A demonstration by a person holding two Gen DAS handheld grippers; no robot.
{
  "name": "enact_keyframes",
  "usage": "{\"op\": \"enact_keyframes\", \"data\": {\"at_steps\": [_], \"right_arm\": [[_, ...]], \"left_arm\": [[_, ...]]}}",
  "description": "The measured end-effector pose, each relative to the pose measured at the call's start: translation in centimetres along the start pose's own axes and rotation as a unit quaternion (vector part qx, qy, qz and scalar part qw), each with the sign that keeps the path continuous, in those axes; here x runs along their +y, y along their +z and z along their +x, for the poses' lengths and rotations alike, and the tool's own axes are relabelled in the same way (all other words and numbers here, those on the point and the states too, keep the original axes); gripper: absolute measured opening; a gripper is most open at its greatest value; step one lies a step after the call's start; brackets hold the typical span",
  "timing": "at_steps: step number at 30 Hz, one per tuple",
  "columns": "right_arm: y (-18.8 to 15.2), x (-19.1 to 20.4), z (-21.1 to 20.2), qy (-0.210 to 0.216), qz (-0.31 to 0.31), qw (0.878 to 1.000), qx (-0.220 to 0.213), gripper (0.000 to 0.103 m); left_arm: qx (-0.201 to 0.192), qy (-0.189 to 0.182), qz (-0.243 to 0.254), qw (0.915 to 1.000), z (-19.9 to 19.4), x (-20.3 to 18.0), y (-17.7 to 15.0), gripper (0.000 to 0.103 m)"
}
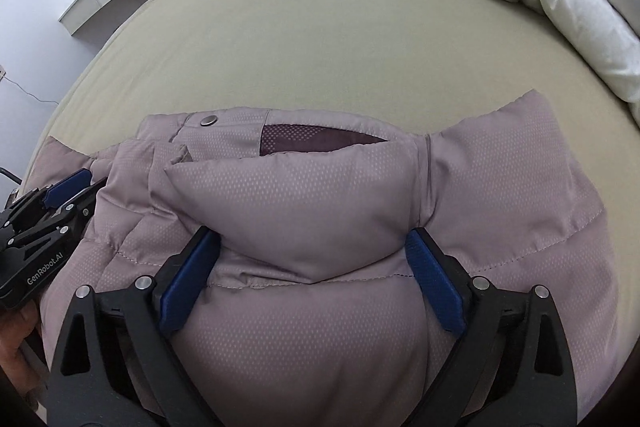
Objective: Fold large clothes
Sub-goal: 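Press and smooth the coat back flat with both grippers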
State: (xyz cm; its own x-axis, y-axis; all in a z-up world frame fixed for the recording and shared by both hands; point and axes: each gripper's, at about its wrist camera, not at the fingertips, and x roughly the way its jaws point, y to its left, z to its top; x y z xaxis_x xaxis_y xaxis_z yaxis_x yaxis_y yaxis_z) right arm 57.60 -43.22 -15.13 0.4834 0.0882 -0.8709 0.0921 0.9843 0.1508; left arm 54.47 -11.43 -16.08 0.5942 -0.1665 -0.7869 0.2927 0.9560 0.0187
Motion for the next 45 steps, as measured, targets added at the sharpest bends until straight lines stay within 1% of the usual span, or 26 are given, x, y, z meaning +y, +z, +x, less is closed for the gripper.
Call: {"op": "enact_keyframes", "data": {"at_steps": [1, 6, 10, 12, 14, 15, 16, 17, 19, 20, 21, 22, 23, 24, 26, 29, 33, 37, 39, 41, 42, 43, 44, 45], "right_arm": [[0.1, 0.1, 0.3, -0.001, -0.001, 1.000, -0.001, 0.096], [-1.7, -1.0, 1.4, -0.003, -0.004, 1.000, -0.011, 0.096], [-1.8, -1.1, 1.6, -0.007, -0.006, 1.000, -0.023, 0.096], [-1.8, -1.0, 1.2, -0.005, -0.006, 1.000, -0.020, 0.096], [-1.4, -1.1, 0.1, 0.012, -0.003, 1.000, -0.009, 0.096], [-1.0, -1.5, -1.1, 0.020, 0.001, 1.000, -0.008, 0.095], [-0.5, -1.9, -2.1, 0.019, 0.004, 1.000, -0.019, 0.095], [-0.1, -2.5, -3.4, 0.006, 0.002, 0.999, -0.037, 0.095], [0.6, -3.6, -4.5, -0.037, -0.007, 0.998, -0.052, 0.095], [0.7, -4.4, -4.3, -0.058, -0.010, 0.997, -0.050, 0.095], [0.6, -5.3, -3.1, -0.071, -0.005, 0.997, -0.032, 0.095], [0.3, -6.5, -1.6, -0.066, 0.010, 0.998, -0.006, 0.096], [-0.1, -7.8, -0.5, -0.039, 0.036, 0.999, 0.003, 0.096], [-0.1, -8.6, -0.2, -0.030, 0.052, 0.998, -0.003, 0.096], [0.4, -9.5, 0.5, -0.037, 0.069, 0.997, -0.006, 0.096], [1.0, -10.3, 1.8, -0.039, 0.072, 0.997, 0.004, 0.098], [1.0, -11.6, 2.7, -0.024, 0.086, 0.996, 0.007, 0.100], [1.2, -12.1, 3.2, -0.030, 0.087, 0.996, 0.003, 0.101], [1.1, -12.3, 3.1, -0.031, 0.087, 0.996, -0.002, 0.101], [0.8, -12.1, 1.9, -0.032, 0.087, 0.996, -0.005, 0.101], [0.2, -11.3, 0.2, -0.039, 0.083, 0.996, -0.010, 0.096], [-0.1, -11.0, -1.7, -0.036, 0.079, 0.996, -0.030, 0.095], [-0.8, -10.5, -4.0, -0.017, 0.075, 0.995, -0.057, 0.095], [-1.8, -9.9, -6.6, 0.010, 0.071, 0.994, -0.078, 0.095]], "left_arm": [[-0.001, -0.001, -0.002, 1.0000, 0.1, 0.0, -0.1, 0.055], [-0.007, 0.005, -0.003, 1.0000, 0.5, -0.2, -0.3, 0.055], [-0.010, 0.002, -0.005, 0.9999, 0.5, -0.1, -0.3, 0.055], [-0.006, -0.006, -0.007, 0.9999, 0.0, 0.2, -0.2, 0.054], [0.001, -0.015, -0.007, 0.9999, -1.1, 0.6, 0.1, 0.054], [0.000, -0.015, -0.006, 0.9999, -2.1, 0.9, 0.1, 0.054], [-0.003, -0.012, -0.006, 0.9999, -2.8, 1.2, 0.1, 0.054], [-0.007, -0.008, -0.008, 0.9999, -3.6, 1.7, 0.1, 0.054], [-0.020, 0.010, -0.010, 0.9997, -4.8, 2.3, -0.1, 0.054], [-0.025, 0.020, -0.009, 0.9994, -4.9, 2.6, -0.4, 0.054], [-0.023, 0.023, -0.011, 0.9994, -4.6, 2.8, -0.6, 0.055], [-0.016, 0.013, -0.020, 0.9996, -3.8, 3.2, -0.9, 0.055], [-0.012, 0.003, -0.028, 0.9995, -3.2, 3.5, -1.1, 0.055], [-0.010, -0.010, -0.039, 0.9991, -2.6, 3.8, -1.1, 0.055], [-0.003, -0.031, -0.060, 0.9977, -1.6, 4.5, -1.0, 0.055], [-0.005, -0.049, -0.074, 0.9961, -1.0, 5.0, -1.3, 0.055], [-0.010, -0.057, -0.082, 0.9949, -0.6, 5.2, -1.9, 0.055], [-0.008, -0.067, -0.091, 0.9936, -0.5, 5.5, -2.0, 0.055], [-0.001, -0.065, -0.095, 0.9933, -1.2, 5.6, -1.9, 0.055], [0.005, -0.036, -0.078, 0.9963, -3.3, 5.2, -2.1, 0.055], [0.000, -0.026, -0.072, 0.9971, -4.8, 5.2, -2.5, 0.055], [-0.009, -0.018, -0.073, 0.9971, -6.4, 5.3, -3.0, 0.055], [-0.016, -0.014, -0.077, 0.9968, -8.1, 5.6, -3.7, 0.055], [-0.025, -0.014, -0.087, 0.9958, -9.5, 5.8, -4.4, 0.055]]}}
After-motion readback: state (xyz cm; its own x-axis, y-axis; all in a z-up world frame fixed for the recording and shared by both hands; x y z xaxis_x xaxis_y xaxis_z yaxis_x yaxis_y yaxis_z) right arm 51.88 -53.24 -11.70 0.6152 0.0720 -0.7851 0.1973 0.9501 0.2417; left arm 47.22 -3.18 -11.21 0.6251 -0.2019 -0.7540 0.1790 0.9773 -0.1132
